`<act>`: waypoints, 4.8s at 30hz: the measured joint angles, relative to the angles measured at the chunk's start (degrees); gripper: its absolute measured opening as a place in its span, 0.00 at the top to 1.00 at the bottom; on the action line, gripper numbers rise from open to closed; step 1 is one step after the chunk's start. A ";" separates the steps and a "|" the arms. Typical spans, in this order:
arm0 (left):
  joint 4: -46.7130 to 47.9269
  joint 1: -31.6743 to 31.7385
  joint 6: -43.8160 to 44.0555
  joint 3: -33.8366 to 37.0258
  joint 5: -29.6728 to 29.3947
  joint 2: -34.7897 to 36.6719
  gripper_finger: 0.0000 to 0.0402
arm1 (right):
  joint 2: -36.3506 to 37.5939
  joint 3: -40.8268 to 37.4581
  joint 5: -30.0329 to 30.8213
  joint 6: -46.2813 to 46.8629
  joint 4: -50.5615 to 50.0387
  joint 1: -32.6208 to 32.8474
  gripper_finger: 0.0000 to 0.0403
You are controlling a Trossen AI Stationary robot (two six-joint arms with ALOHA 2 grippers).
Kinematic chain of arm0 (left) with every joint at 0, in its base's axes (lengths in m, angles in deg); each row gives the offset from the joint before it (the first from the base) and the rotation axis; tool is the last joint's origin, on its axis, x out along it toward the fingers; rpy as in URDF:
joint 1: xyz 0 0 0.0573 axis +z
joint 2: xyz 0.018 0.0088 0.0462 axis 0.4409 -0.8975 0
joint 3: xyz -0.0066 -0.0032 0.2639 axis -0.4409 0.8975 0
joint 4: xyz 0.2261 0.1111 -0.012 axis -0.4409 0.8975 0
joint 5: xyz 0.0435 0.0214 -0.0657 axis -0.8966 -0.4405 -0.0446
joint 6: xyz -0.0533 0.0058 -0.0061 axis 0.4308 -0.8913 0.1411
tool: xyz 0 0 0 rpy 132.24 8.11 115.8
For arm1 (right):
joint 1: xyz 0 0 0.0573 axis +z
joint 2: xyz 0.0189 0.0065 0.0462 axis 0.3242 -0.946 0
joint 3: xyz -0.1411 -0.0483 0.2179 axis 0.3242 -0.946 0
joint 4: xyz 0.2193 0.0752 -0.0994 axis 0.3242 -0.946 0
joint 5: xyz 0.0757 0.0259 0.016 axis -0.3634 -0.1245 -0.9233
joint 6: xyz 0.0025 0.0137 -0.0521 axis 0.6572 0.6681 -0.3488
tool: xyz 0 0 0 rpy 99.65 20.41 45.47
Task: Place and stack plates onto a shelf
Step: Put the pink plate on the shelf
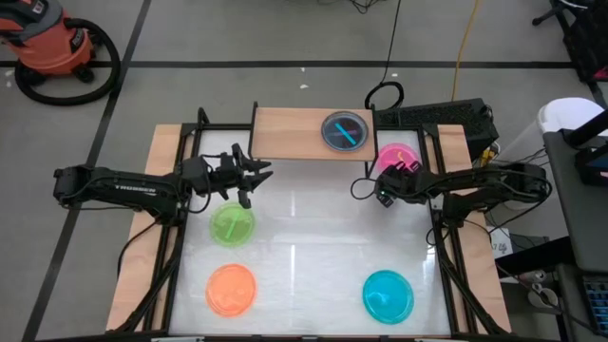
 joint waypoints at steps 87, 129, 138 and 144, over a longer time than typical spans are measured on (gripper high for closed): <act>1.08 0.01 0.78 -0.02 0.68 -0.25 0.67 | 39.47 2.57 -23.91 -1.13 -2.02 6.36 1.00; 11.64 -0.02 0.03 -0.02 3.80 15.23 0.67 | 6.46 21.66 -45.32 -31.15 51.50 7.20 1.00; 12.76 -0.02 -2.67 -0.02 3.74 14.86 0.67 | -11.33 37.48 -45.69 -46.17 49.31 0.33 1.00; 13.59 -0.02 -1.57 -0.03 3.74 14.88 0.67 | -21.55 43.55 -45.69 -48.86 48.19 -2.97 1.00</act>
